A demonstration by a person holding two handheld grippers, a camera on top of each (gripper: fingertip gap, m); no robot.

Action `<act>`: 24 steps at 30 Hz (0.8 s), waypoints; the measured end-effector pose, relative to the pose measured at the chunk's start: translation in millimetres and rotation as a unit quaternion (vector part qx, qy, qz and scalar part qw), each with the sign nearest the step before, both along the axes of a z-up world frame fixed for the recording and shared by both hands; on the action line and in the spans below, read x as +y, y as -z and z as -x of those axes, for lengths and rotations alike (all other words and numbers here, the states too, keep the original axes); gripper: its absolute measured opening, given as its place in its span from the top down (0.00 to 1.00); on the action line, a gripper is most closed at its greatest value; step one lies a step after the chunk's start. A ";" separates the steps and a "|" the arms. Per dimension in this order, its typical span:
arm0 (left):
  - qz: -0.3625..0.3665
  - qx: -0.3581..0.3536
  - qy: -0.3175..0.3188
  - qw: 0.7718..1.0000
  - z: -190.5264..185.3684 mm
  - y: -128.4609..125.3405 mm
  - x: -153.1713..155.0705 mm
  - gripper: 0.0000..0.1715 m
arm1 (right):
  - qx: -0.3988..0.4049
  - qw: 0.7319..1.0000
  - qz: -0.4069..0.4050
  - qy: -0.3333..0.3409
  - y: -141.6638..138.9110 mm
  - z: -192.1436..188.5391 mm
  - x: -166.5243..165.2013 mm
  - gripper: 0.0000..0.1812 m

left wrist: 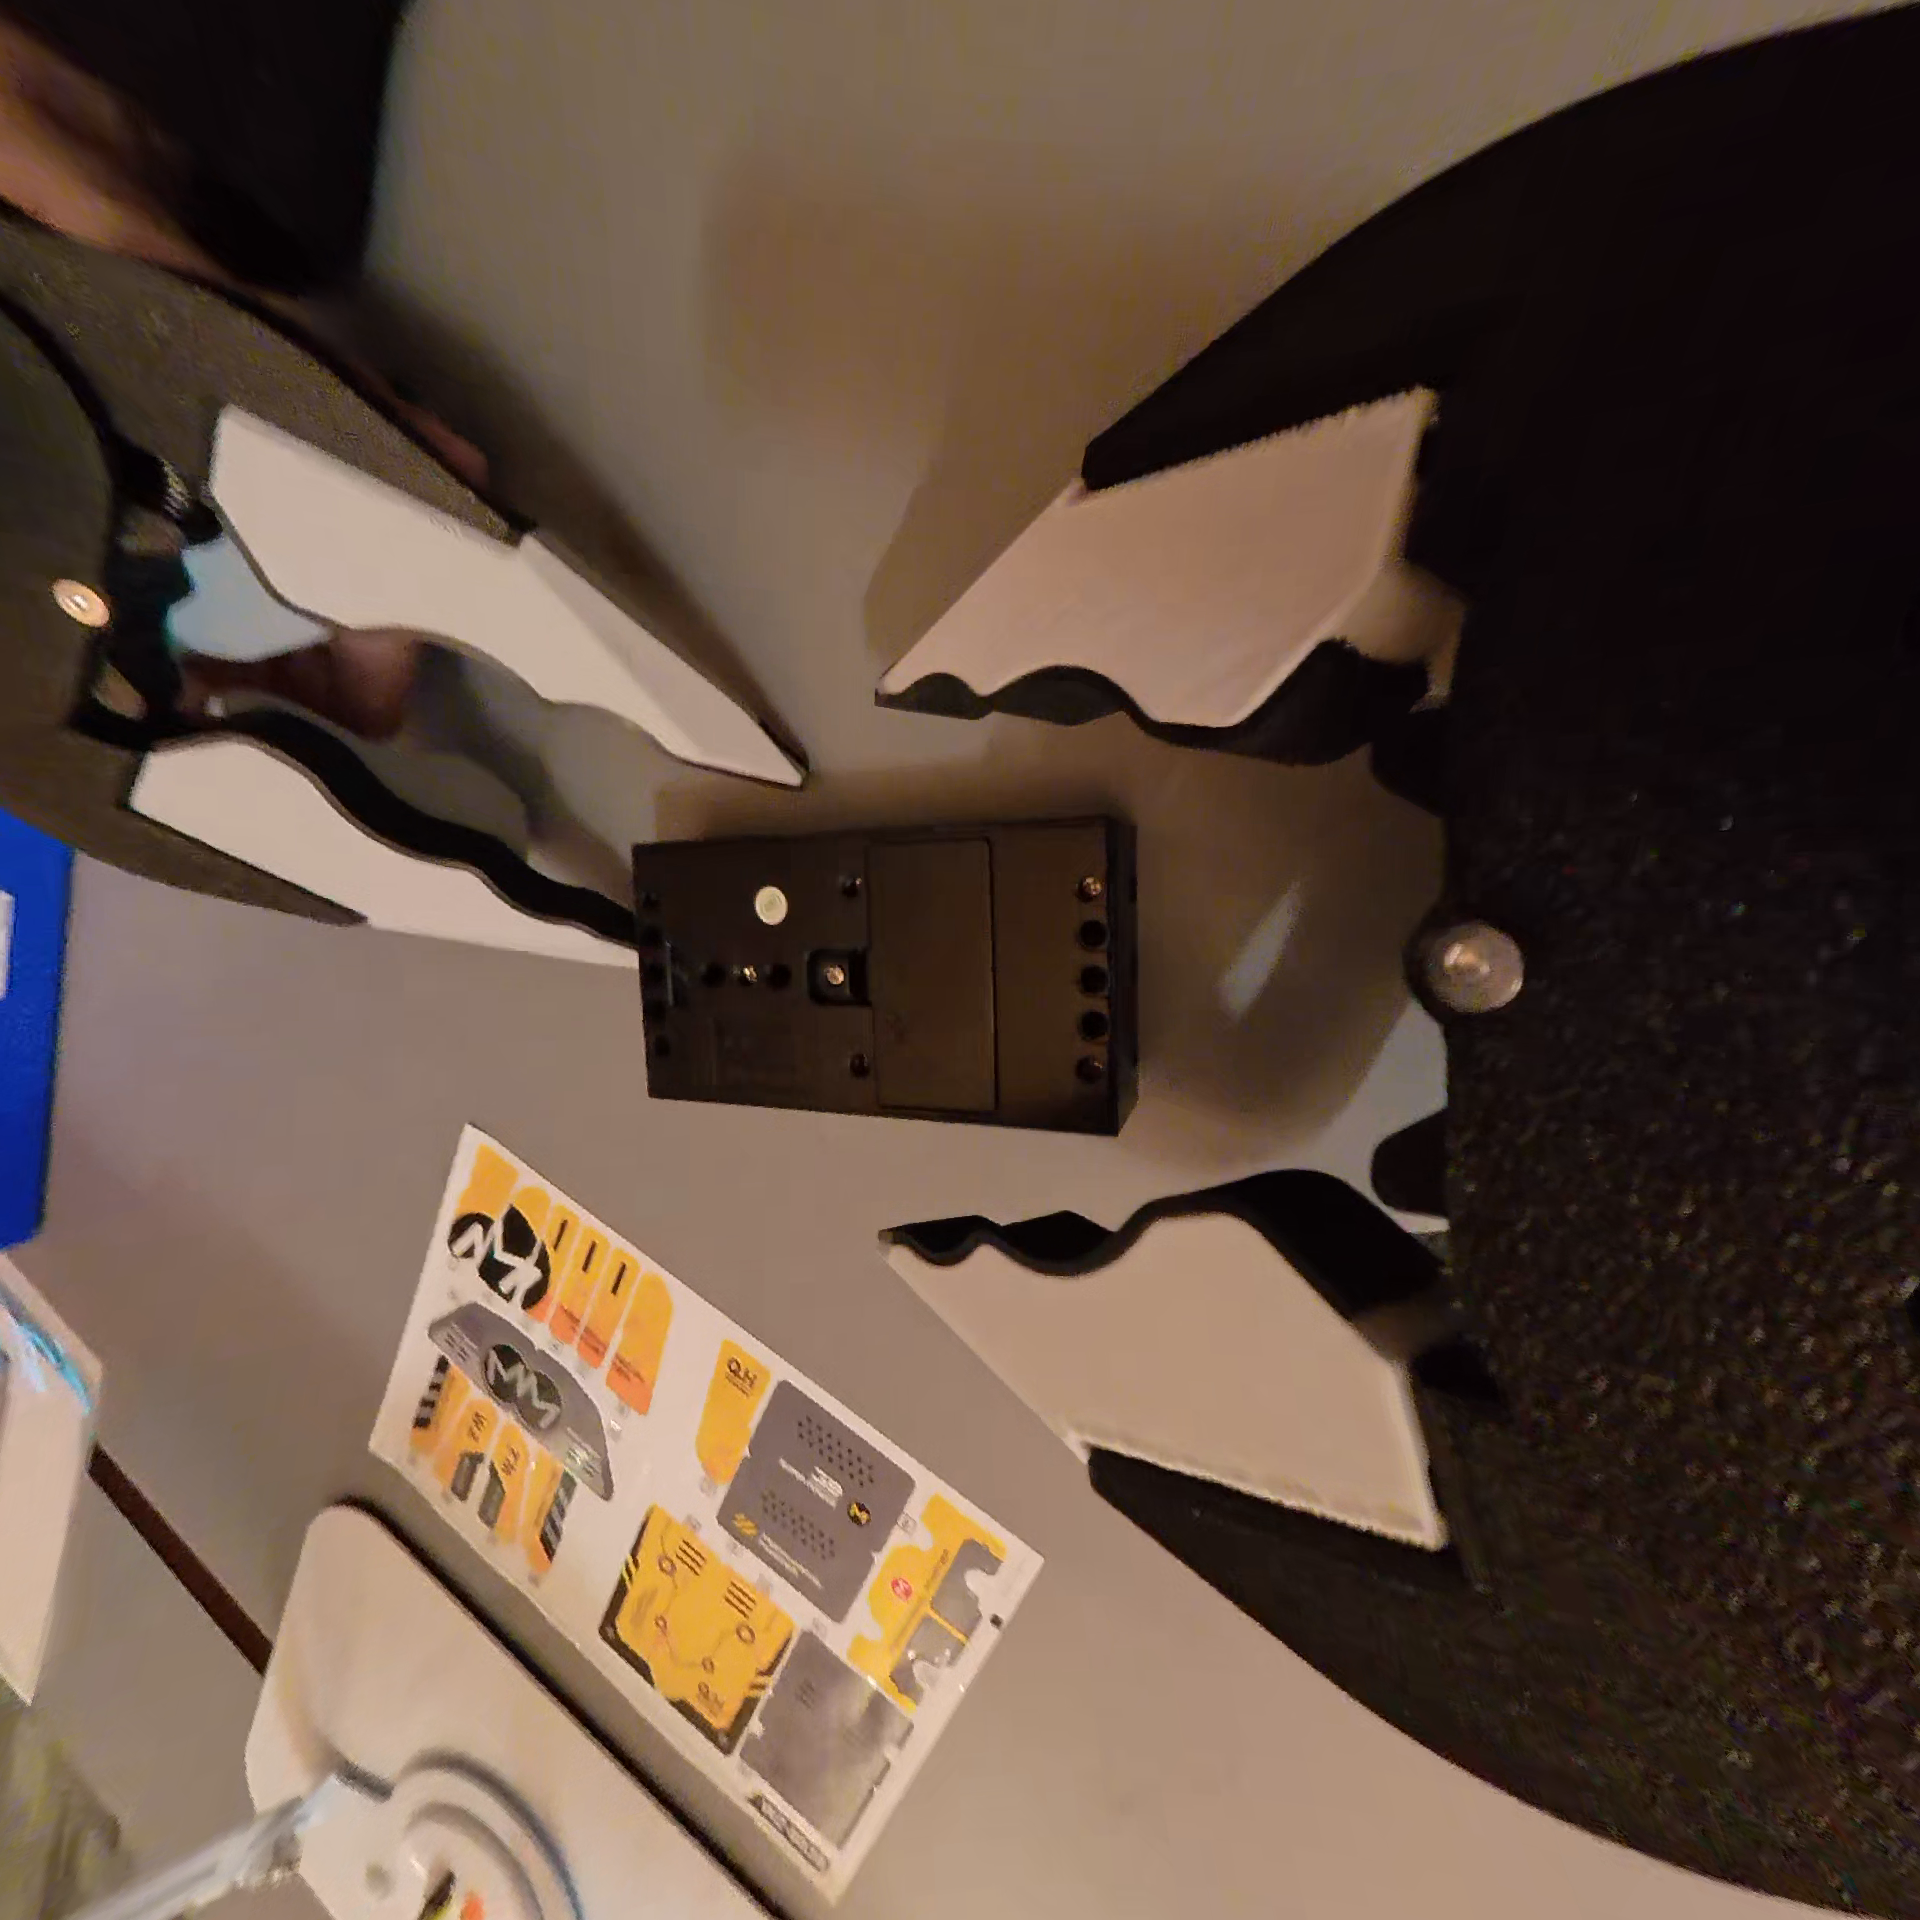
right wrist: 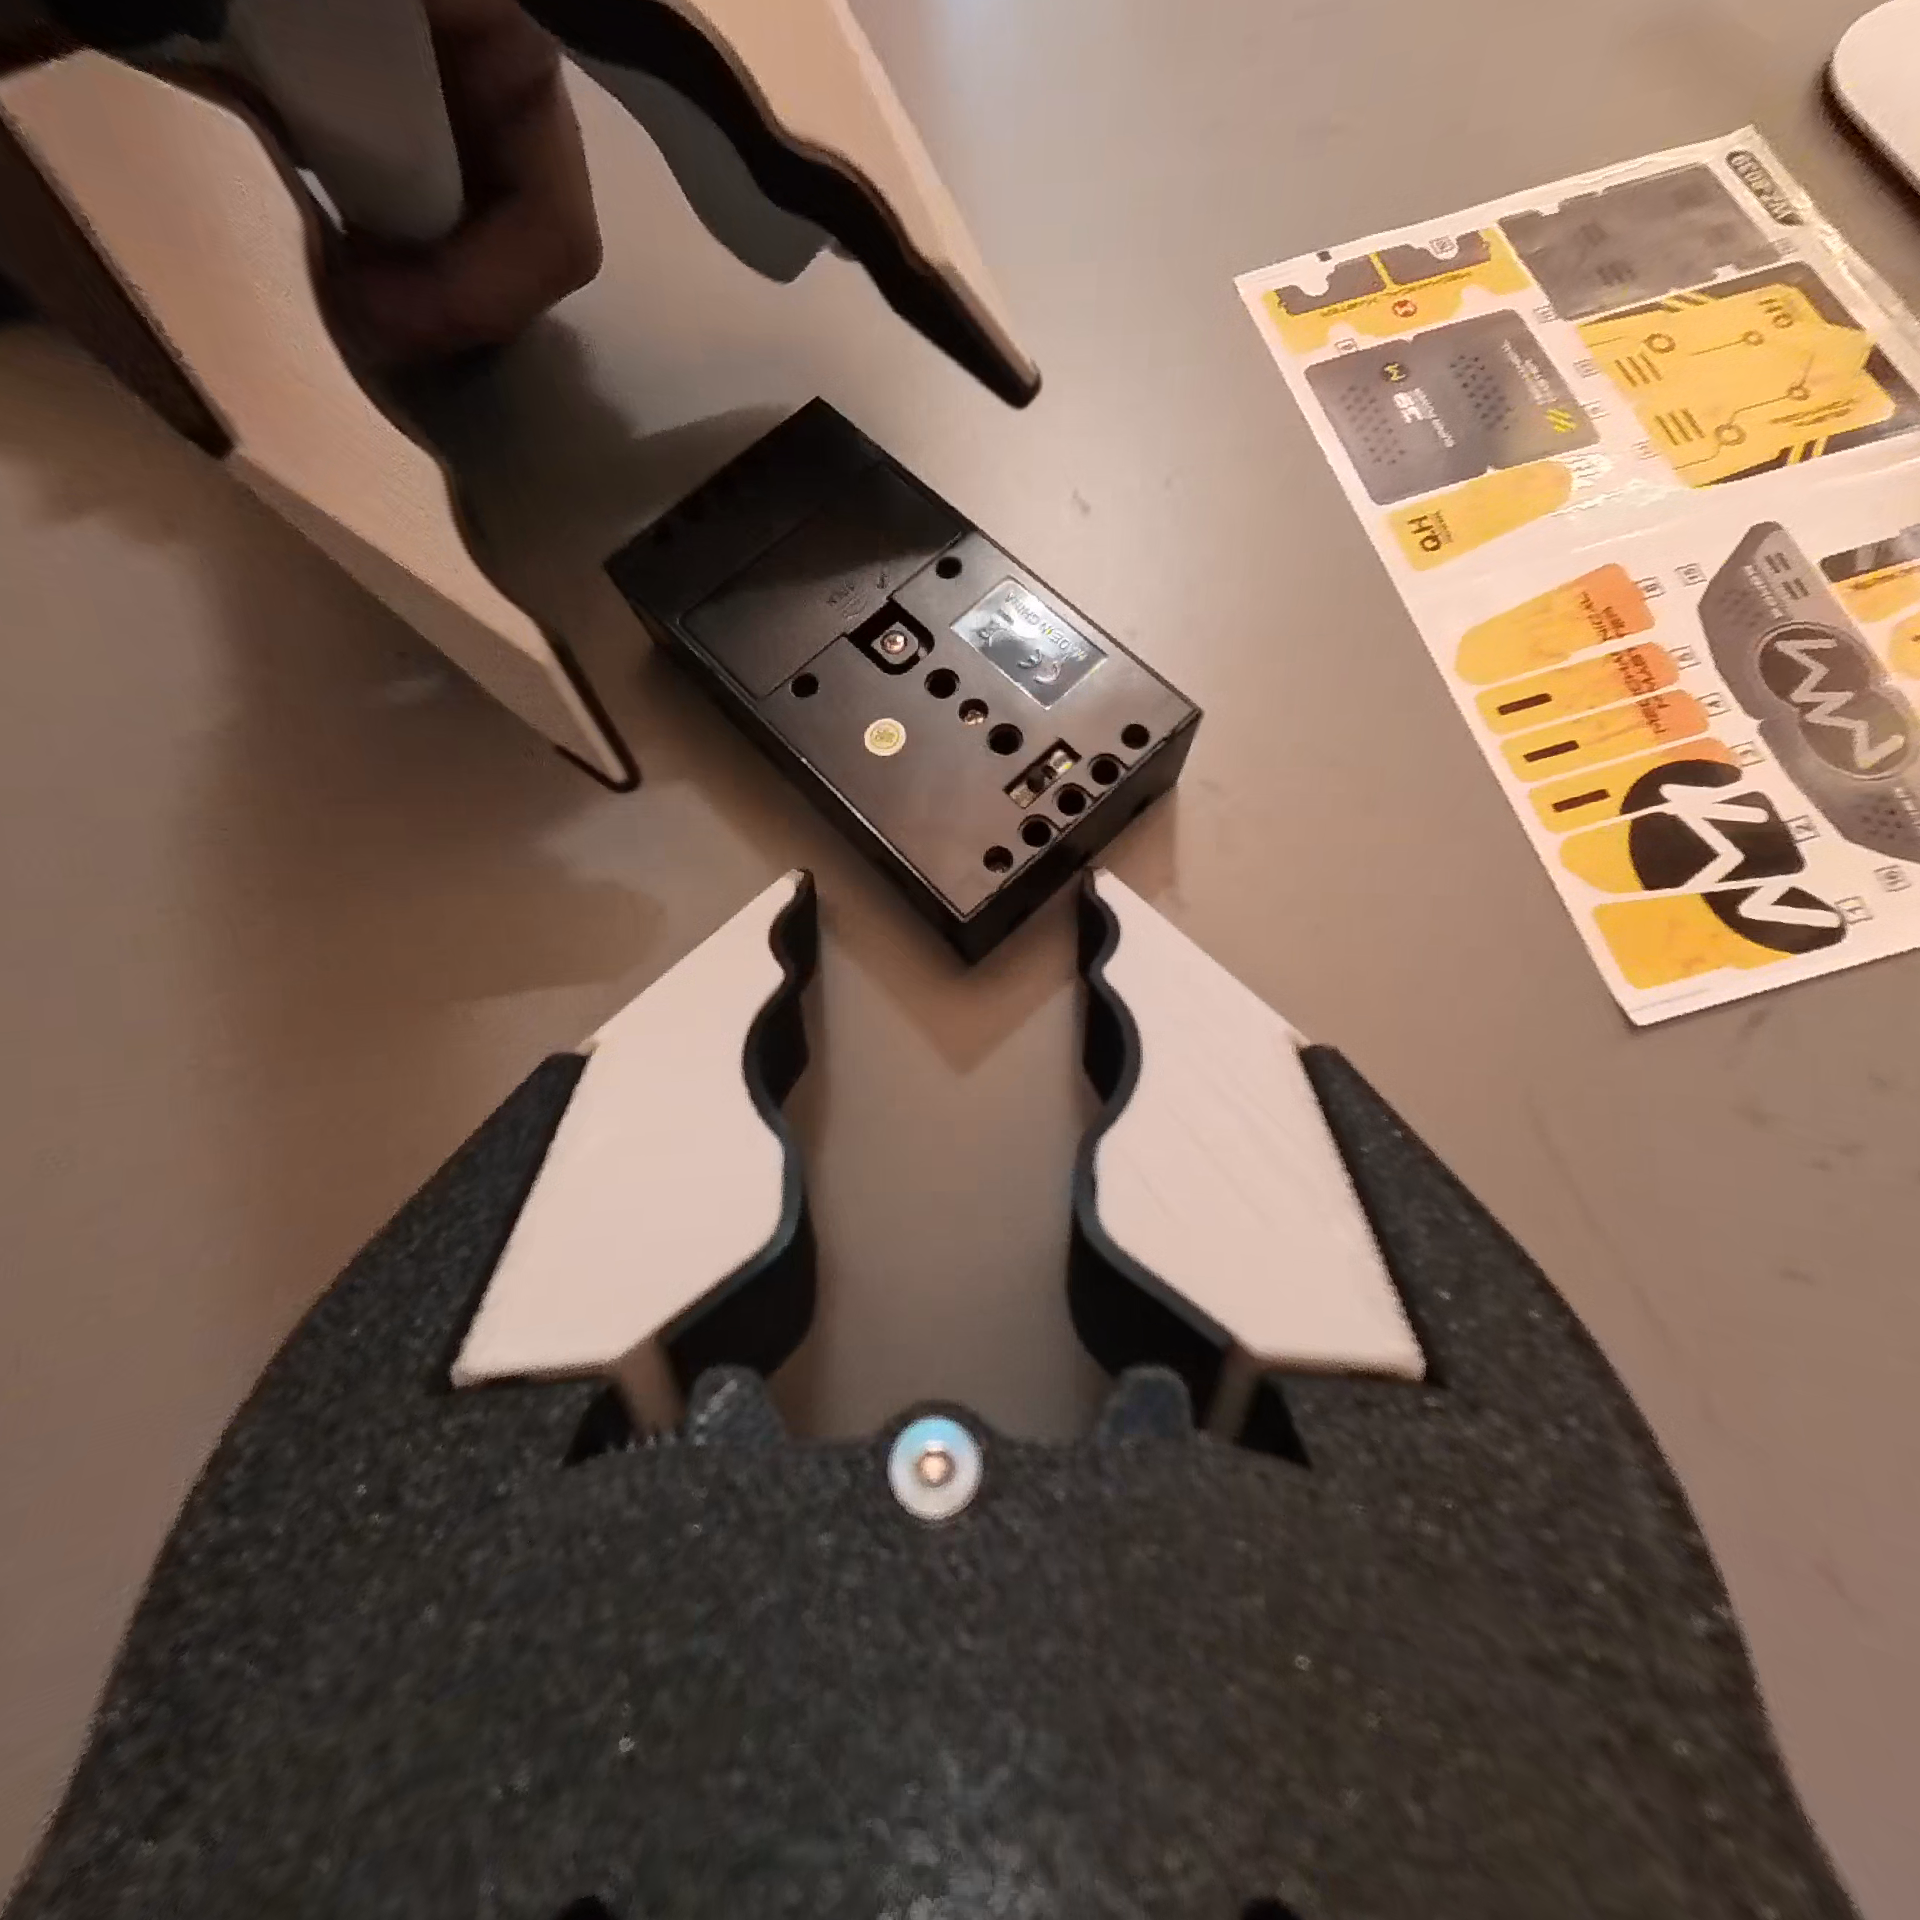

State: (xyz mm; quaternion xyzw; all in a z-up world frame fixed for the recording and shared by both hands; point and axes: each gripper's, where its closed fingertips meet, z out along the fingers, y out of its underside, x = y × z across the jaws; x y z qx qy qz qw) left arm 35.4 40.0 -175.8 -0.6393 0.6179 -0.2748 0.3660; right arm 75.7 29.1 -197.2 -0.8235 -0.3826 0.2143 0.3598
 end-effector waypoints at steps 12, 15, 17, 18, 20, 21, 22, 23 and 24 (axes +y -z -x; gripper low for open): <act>-0.056 0.056 -0.022 0.997 -6.3 16.3 5.2 0.64 | -0.014 1.000 -0.012 0.000 0.7 0.0 0.3 0.72; -0.035 0.051 -0.023 0.998 -5.9 15.1 5.4 0.64 | -0.010 1.000 -0.013 0.006 -0.5 -1.0 1.8 0.72; 0.004 0.037 -0.039 0.999 -5.2 12.0 8.3 0.64 | 0.011 0.999 -0.018 0.028 -6.5 -4.6 7.9 0.72; 0.033 0.022 -0.050 0.998 -5.0 8.3 10.8 0.64 | 0.030 0.998 -0.020 0.049 -11.8 -8.0 13.7 0.72; 0.125 -0.039 -0.077 0.988 -5.4 -6.6 17.5 0.65 | 0.085 0.992 -0.019 0.089 -24.6 -14.8 24.9 0.72; 0.187 -0.081 -0.071 0.977 -5.9 -18.0 17.1 0.78 | 0.118 0.987 -0.016 0.106 -31.4 -17.5 29.5 0.72; 0.246 -0.143 -0.078 0.956 -5.0 -35.4 22.3 0.96 | 0.151 0.981 -0.014 0.122 -38.1 -19.9 33.9 0.72; 0.283 -0.185 -0.100 0.936 -0.4 -45.5 33.7 1.00 | 0.186 0.973 -0.010 0.134 -44.7 -21.2 37.2 0.72; 0.293 -0.188 -0.118 0.930 4.9 -43.9 42.7 1.00 | 0.220 0.965 -0.003 0.142 -50.4 -21.1 39.0 0.72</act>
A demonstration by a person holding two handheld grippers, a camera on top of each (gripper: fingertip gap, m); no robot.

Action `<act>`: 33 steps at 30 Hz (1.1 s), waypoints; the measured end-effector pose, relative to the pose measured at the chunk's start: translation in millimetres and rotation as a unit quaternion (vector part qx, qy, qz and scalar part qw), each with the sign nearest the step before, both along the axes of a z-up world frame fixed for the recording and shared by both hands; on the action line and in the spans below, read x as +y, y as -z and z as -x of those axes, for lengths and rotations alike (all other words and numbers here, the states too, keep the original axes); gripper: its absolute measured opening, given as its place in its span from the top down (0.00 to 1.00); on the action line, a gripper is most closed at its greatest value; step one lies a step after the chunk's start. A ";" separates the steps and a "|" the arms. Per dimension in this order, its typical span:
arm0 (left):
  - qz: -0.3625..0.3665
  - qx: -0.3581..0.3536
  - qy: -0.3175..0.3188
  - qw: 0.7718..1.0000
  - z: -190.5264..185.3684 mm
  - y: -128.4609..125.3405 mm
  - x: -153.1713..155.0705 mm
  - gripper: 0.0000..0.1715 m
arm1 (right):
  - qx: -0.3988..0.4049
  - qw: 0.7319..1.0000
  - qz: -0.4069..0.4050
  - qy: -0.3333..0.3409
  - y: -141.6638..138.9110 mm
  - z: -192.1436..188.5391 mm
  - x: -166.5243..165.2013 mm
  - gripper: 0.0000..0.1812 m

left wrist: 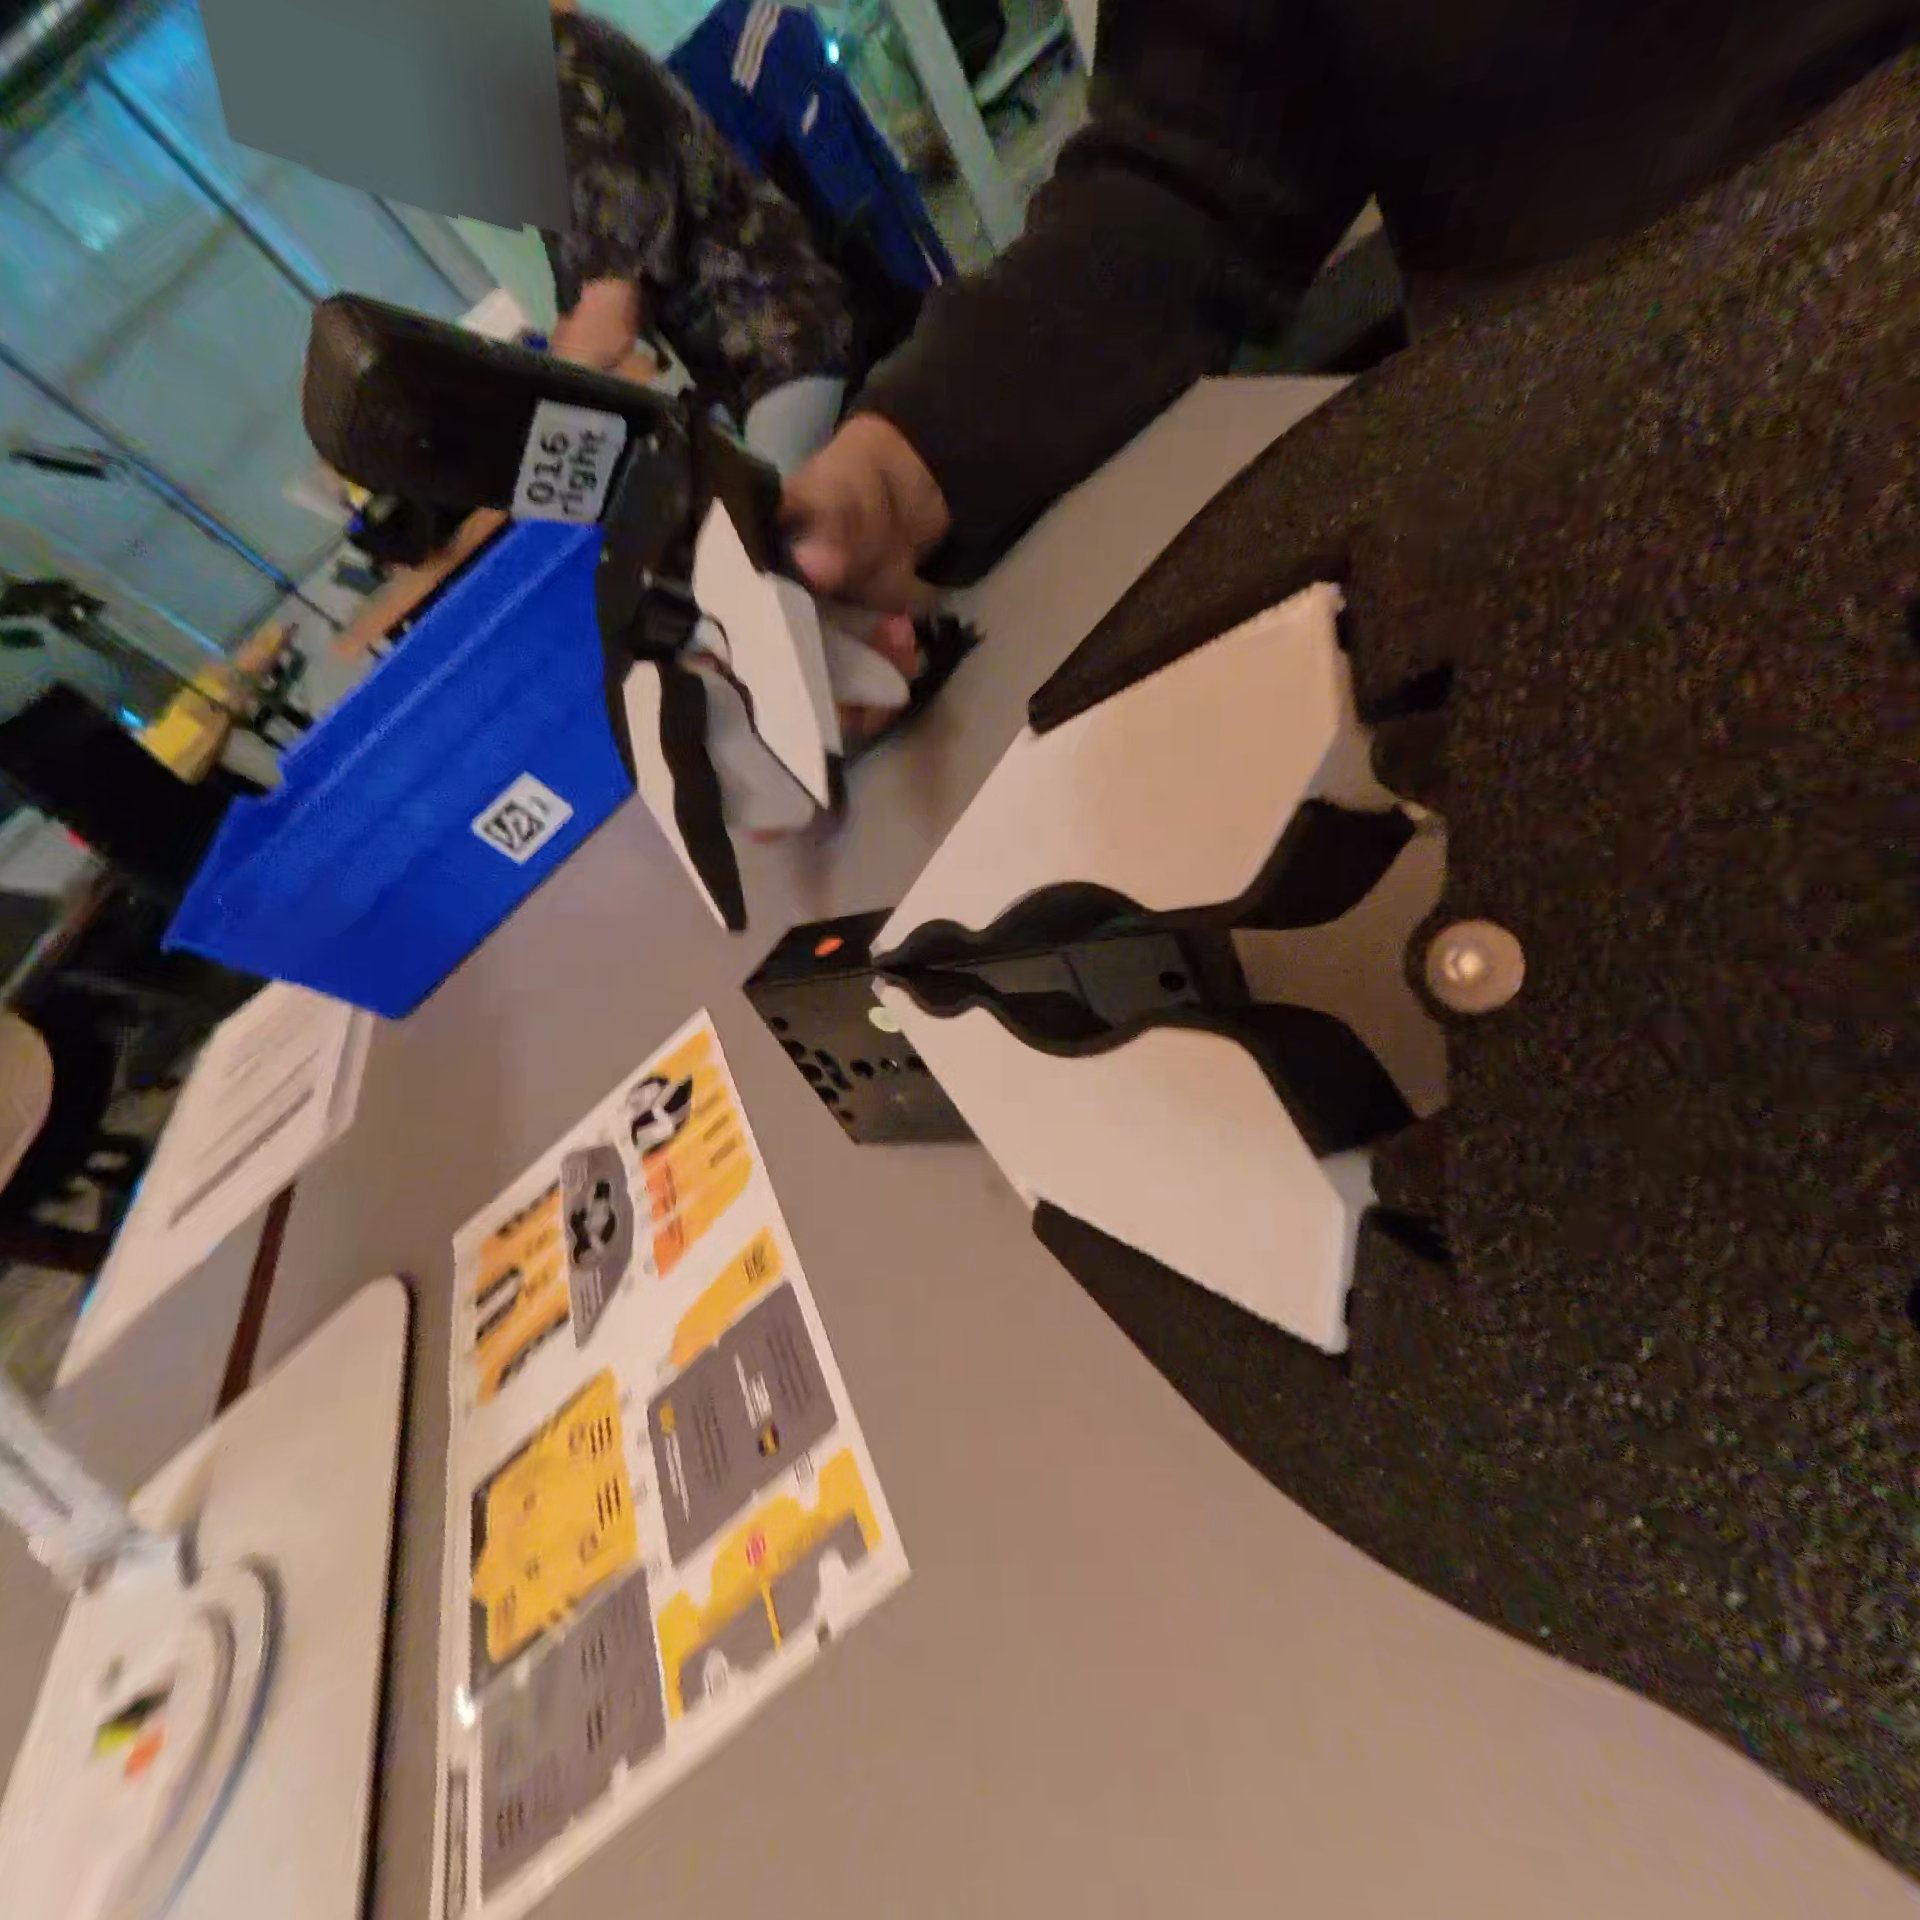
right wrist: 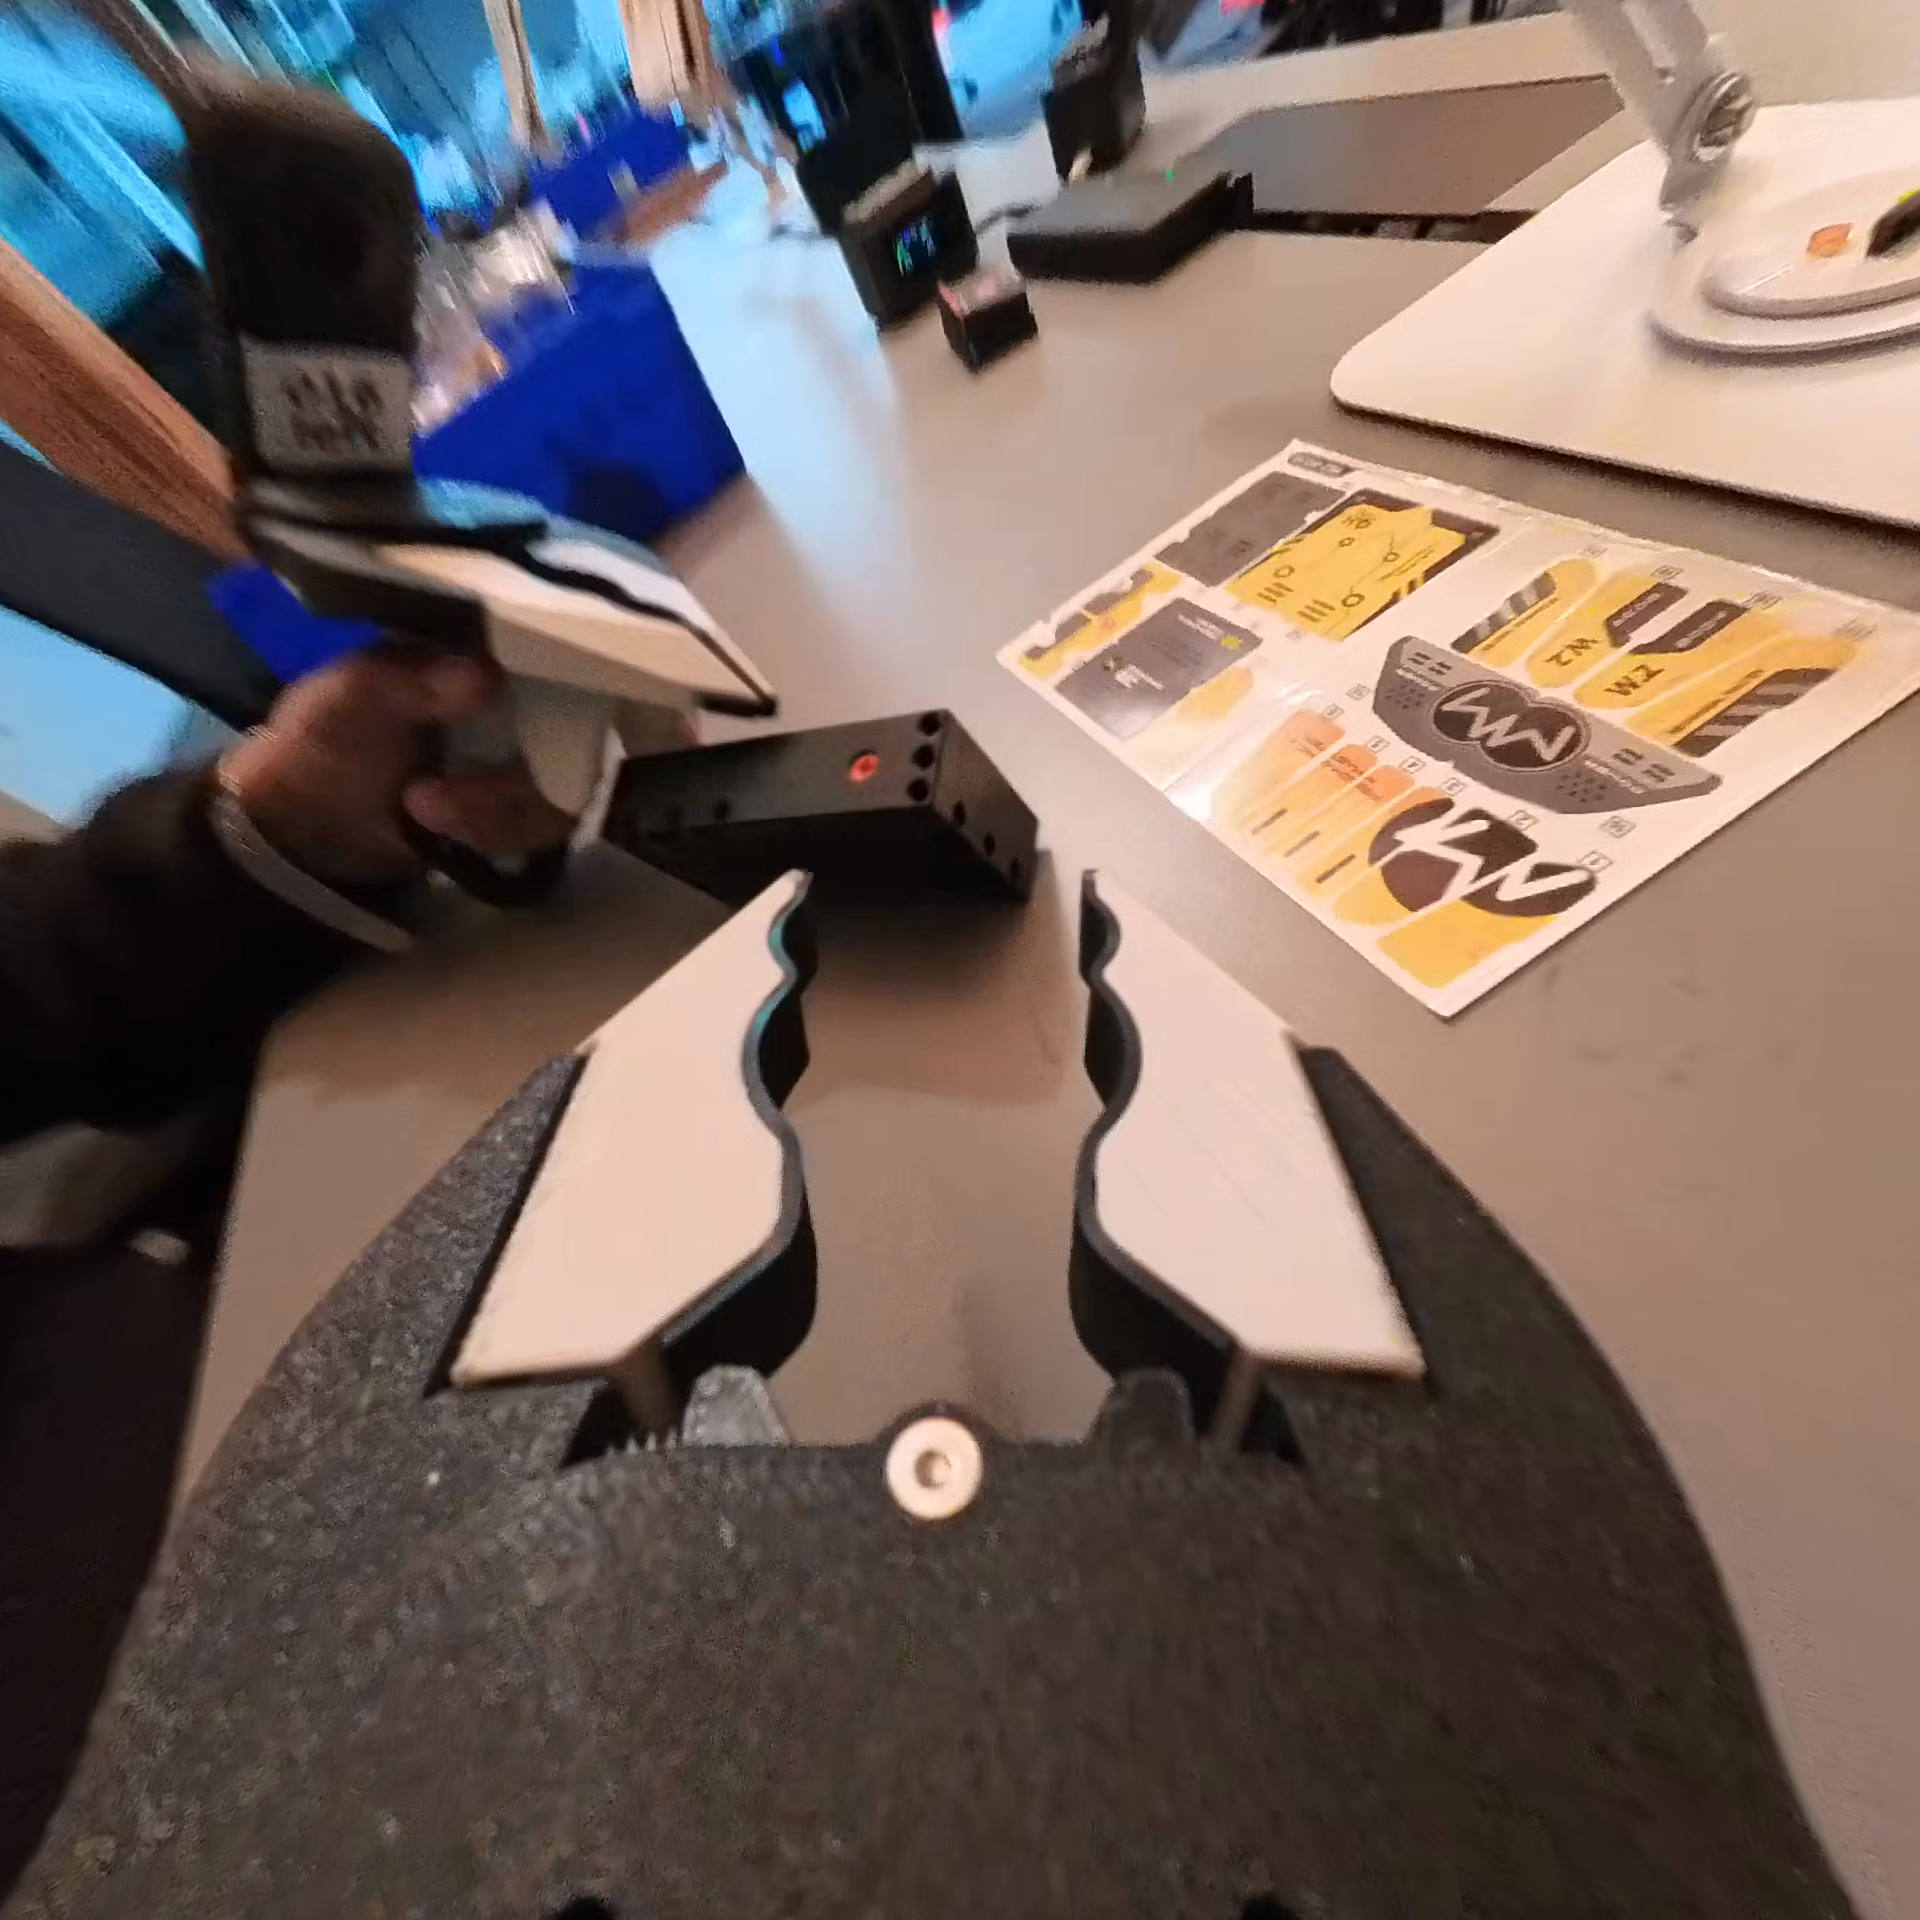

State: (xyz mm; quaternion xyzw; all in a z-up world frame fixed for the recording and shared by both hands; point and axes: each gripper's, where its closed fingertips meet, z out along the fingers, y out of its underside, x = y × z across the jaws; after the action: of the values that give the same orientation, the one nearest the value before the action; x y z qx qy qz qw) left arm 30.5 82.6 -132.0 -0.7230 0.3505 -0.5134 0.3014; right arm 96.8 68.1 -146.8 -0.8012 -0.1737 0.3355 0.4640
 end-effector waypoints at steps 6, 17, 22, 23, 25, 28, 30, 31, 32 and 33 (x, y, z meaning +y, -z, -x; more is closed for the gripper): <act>-0.024 0.035 -0.019 0.999 5.6 10.0 9.6 1.00 | 0.033 0.999 0.011 0.016 -2.6 0.8 3.3 0.72; -0.030 0.016 0.012 0.999 6.7 -3.7 1.8 0.84 | -0.113 0.993 -0.019 -0.016 17.1 23.2 -6.6 0.72; -0.134 0.039 0.067 0.988 7.0 -9.4 -24.7 0.81 | -0.131 0.991 -0.019 -0.026 20.8 27.3 -9.3 0.72; -0.168 0.074 0.048 0.982 7.8 -0.3 -19.7 0.81 | -0.130 0.991 -0.019 -0.025 20.6 27.3 -9.2 0.72; -0.230 0.112 0.021 0.967 8.6 7.5 -13.7 0.81 | -0.125 0.992 -0.018 -0.024 20.1 26.6 -8.8 0.72; -0.283 0.157 -0.031 0.946 12.9 10.2 0.5 0.78 | -0.119 0.992 -0.016 -0.023 19.3 25.9 -8.4 0.72; -0.304 0.167 -0.045 0.937 14.9 10.3 4.7 0.73 | -0.118 0.993 -0.015 -0.023 19.6 26.1 -8.6 0.72; -0.307 0.172 -0.044 0.935 15.4 11.5 4.4 0.72 | -0.119 0.992 -0.014 -0.024 20.0 26.4 -8.8 0.72; -0.303 0.175 -0.038 0.936 15.2 14.1 2.6 0.72 | -0.121 0.992 -0.014 -0.025 20.3 26.6 -9.0 0.72; -0.293 0.181 -0.029 0.938 14.6 19.0 0.1 0.72 | -0.122 0.992 -0.014 -0.026 20.5 27.0 -9.2 0.72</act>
State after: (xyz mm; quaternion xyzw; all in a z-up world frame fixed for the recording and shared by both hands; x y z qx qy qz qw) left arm 15.9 82.8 -150.9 -0.6930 0.5129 -0.2396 0.4464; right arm 69.8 58.8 -167.3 -0.8248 -0.2545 0.2441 0.4421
